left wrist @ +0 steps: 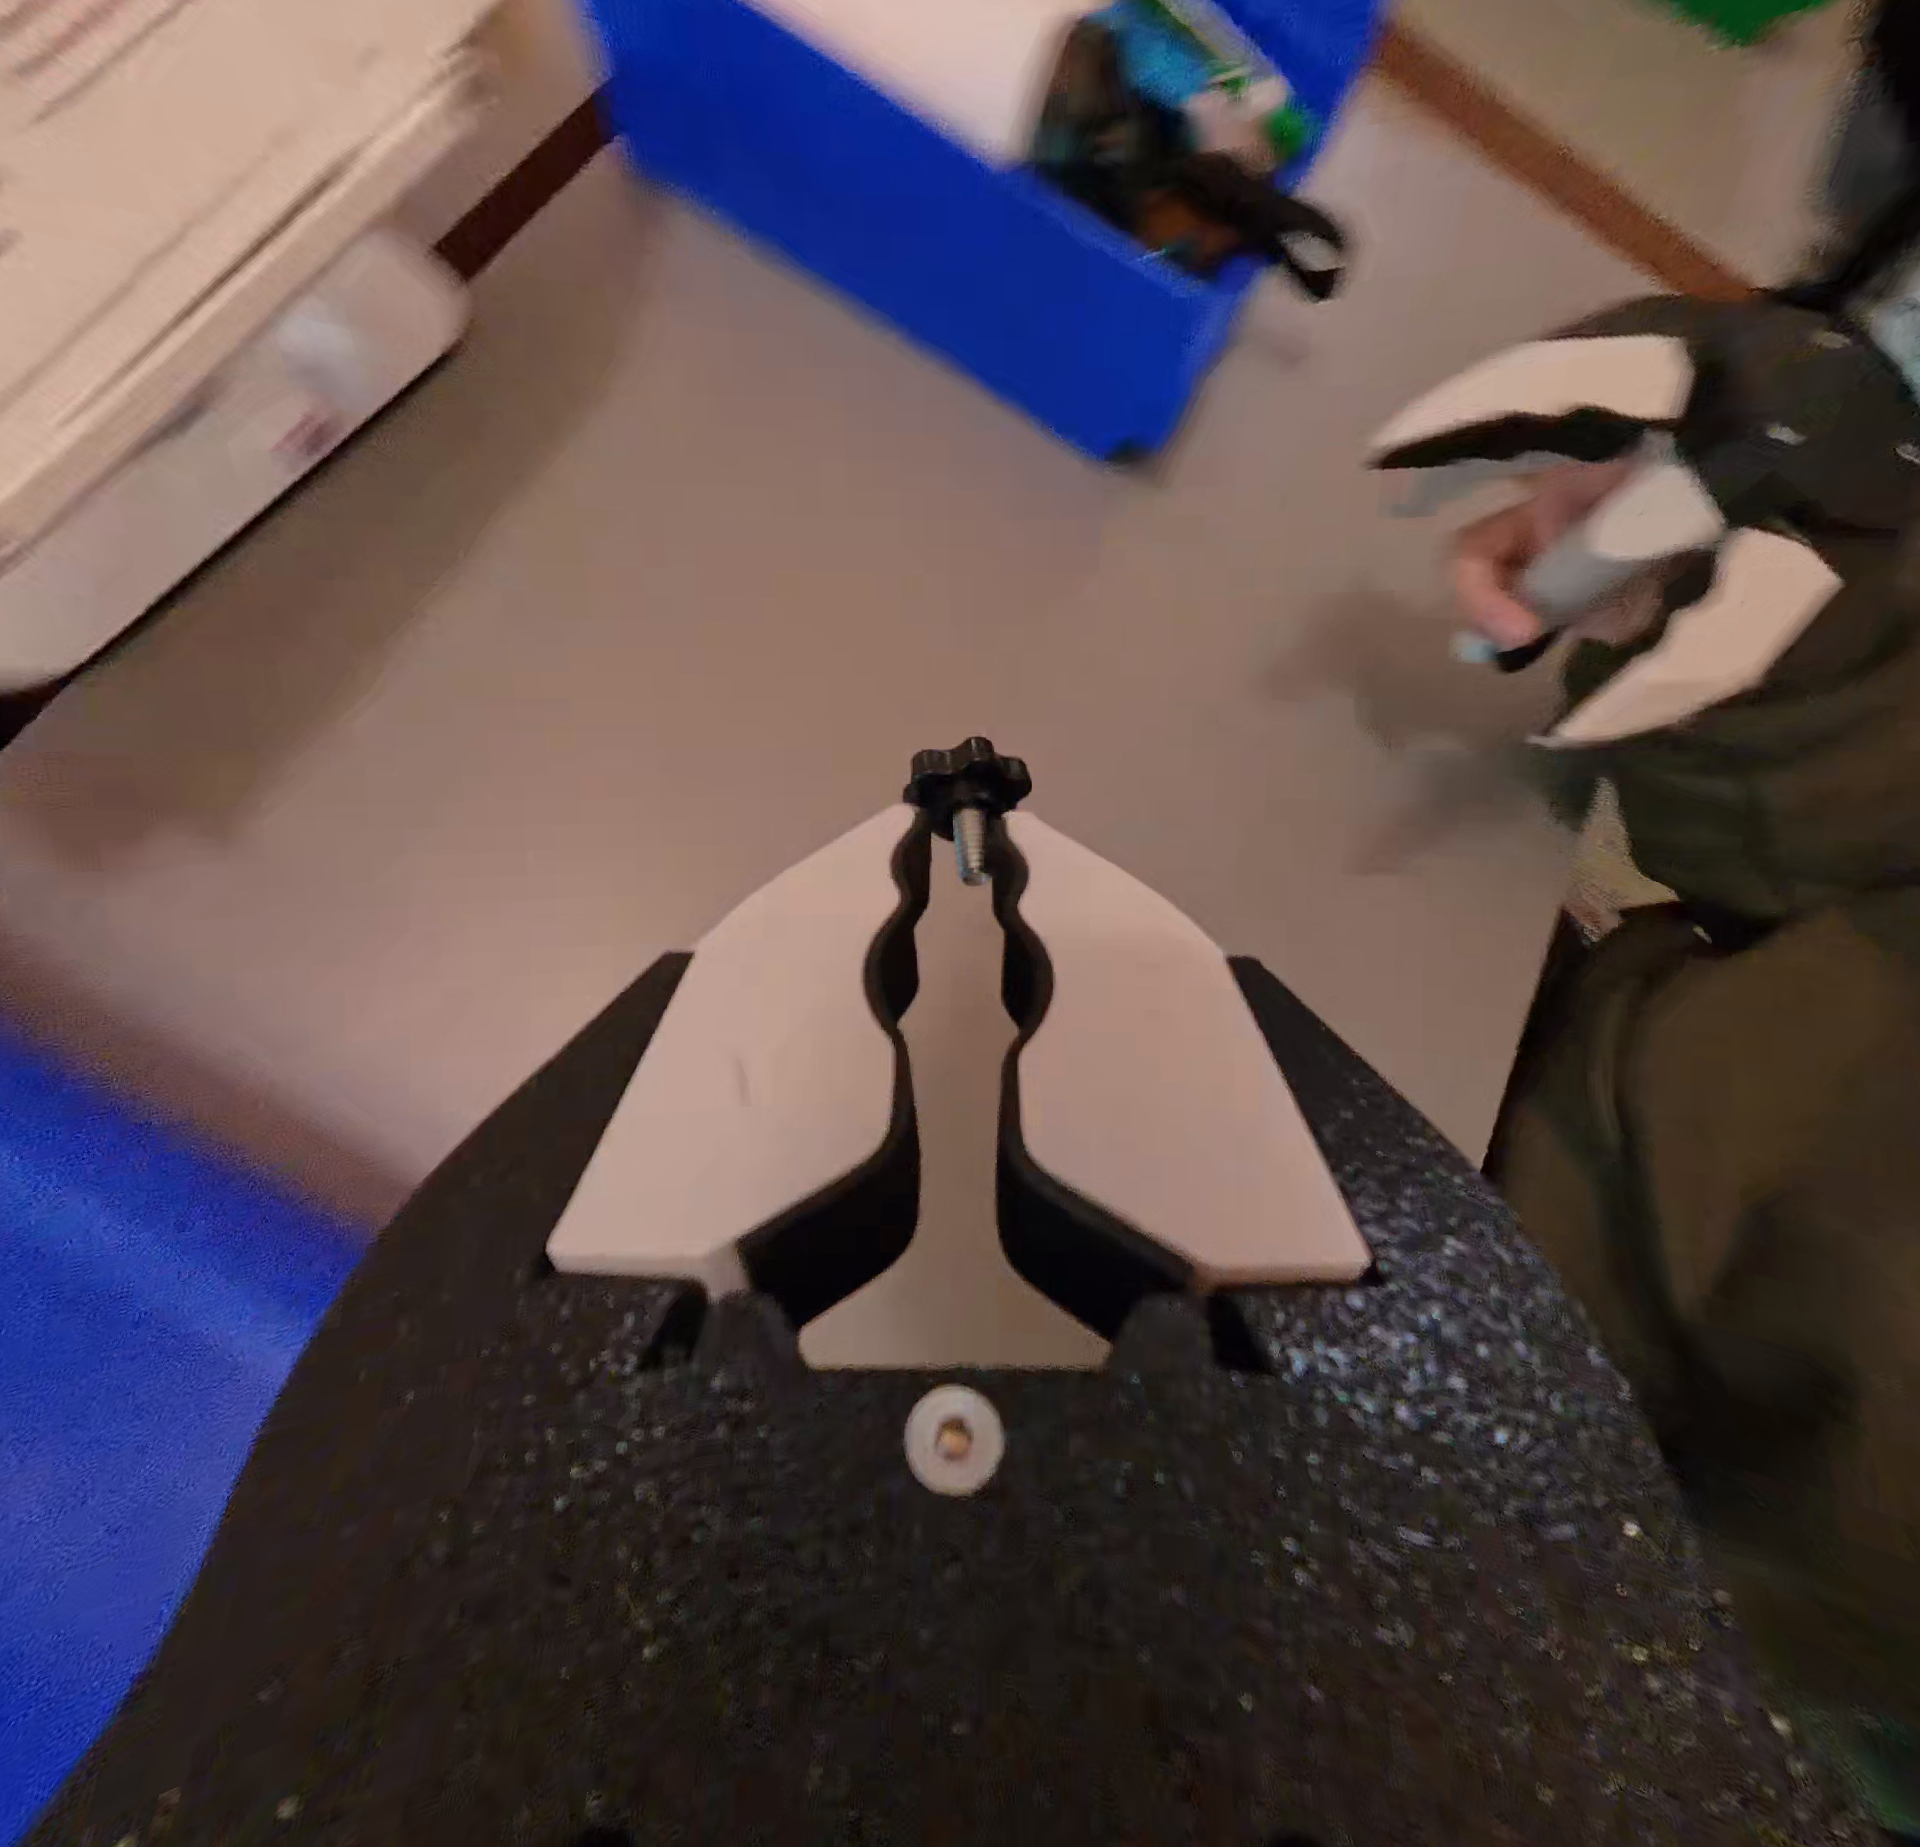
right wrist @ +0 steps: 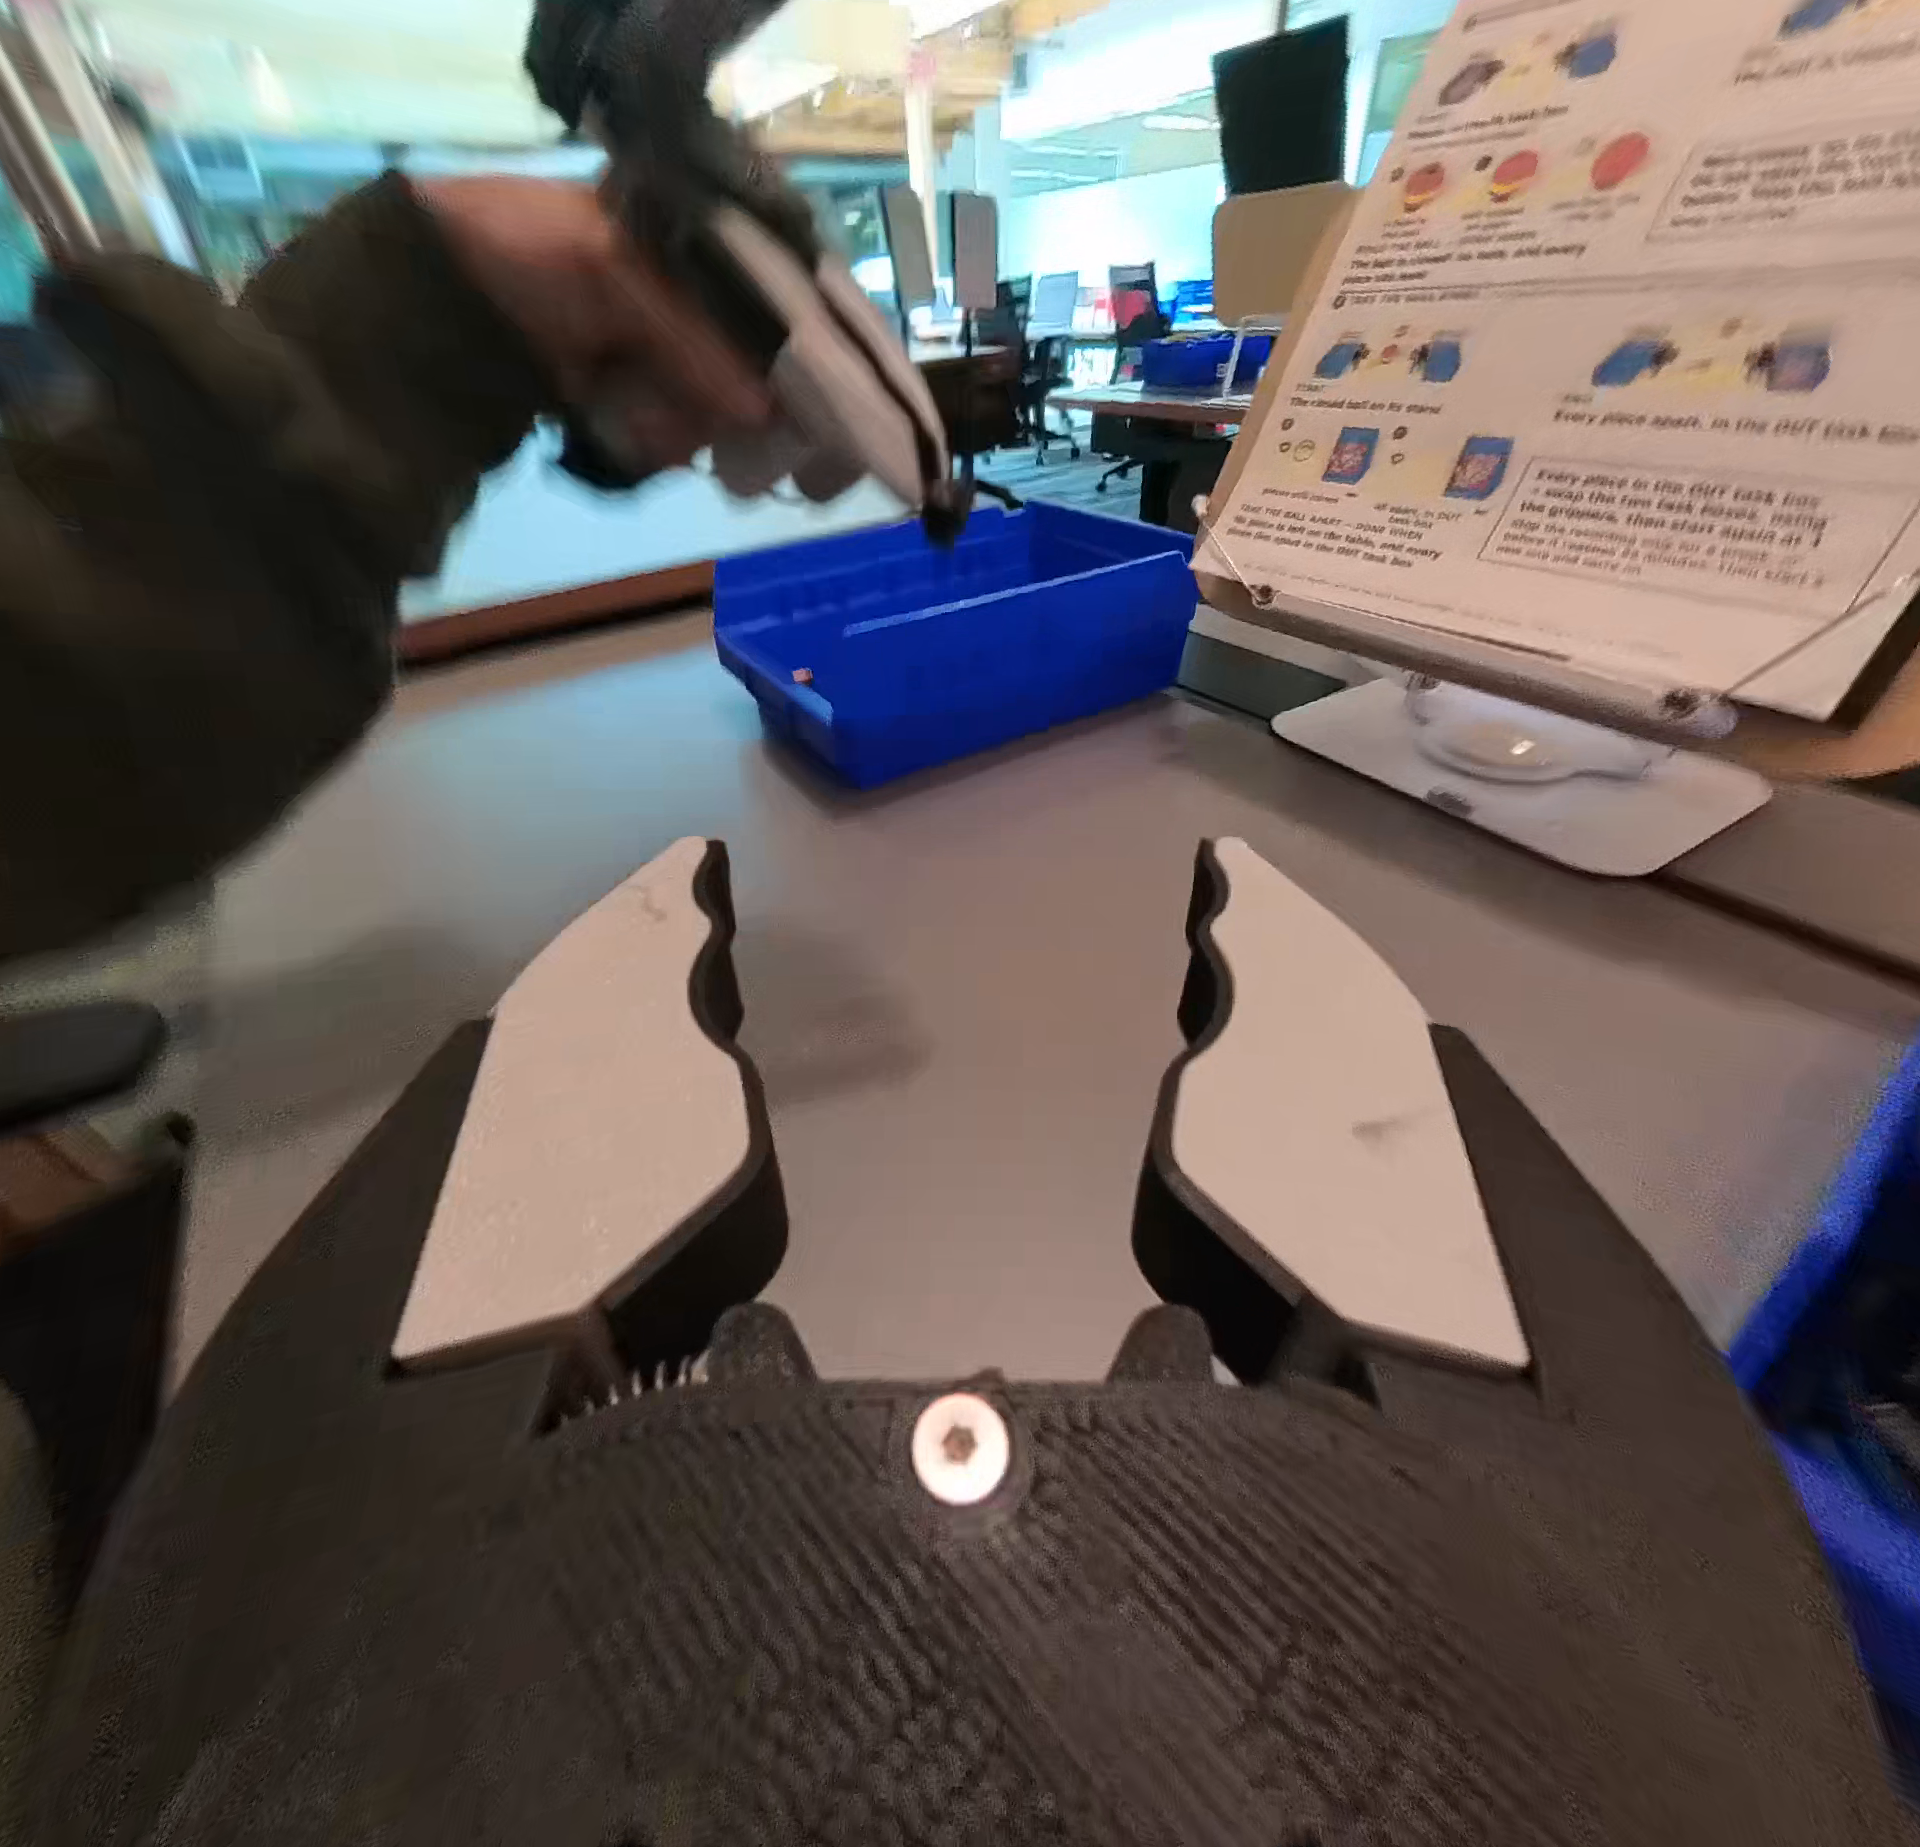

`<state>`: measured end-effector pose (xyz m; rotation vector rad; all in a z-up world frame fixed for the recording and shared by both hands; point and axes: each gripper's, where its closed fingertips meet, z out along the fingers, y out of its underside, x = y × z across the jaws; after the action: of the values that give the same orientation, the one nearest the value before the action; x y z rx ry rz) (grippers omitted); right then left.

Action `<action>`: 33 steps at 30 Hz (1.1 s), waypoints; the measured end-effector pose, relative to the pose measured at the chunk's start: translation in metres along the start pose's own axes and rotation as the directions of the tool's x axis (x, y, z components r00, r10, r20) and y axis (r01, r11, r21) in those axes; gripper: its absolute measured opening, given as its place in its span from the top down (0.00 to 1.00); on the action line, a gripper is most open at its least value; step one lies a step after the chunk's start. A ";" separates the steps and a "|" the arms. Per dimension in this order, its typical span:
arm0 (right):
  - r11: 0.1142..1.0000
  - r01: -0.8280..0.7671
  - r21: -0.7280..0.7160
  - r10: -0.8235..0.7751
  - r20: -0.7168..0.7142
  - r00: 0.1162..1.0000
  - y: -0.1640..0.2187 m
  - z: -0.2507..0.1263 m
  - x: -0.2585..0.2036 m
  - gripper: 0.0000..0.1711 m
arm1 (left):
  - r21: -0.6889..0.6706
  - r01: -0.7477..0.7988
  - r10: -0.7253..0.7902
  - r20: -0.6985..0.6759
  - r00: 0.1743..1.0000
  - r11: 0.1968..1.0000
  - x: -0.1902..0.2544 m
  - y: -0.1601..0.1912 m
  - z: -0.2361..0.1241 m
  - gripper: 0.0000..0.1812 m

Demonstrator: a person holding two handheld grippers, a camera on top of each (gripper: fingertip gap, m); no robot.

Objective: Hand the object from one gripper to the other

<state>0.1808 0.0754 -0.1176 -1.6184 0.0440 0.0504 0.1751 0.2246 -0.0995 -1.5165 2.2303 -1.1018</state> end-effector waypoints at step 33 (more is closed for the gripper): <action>0.845 -0.531 -0.069 0.528 0.266 0.806 0.032 -0.012 -0.071 0.73 | 0.202 -0.949 0.802 0.508 0.314 0.243 0.165 0.041 0.067 0.95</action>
<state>0.1079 0.0620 -0.1446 -1.5325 0.2826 0.7117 0.1118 0.0579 -0.1383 0.0019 1.8362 -0.7879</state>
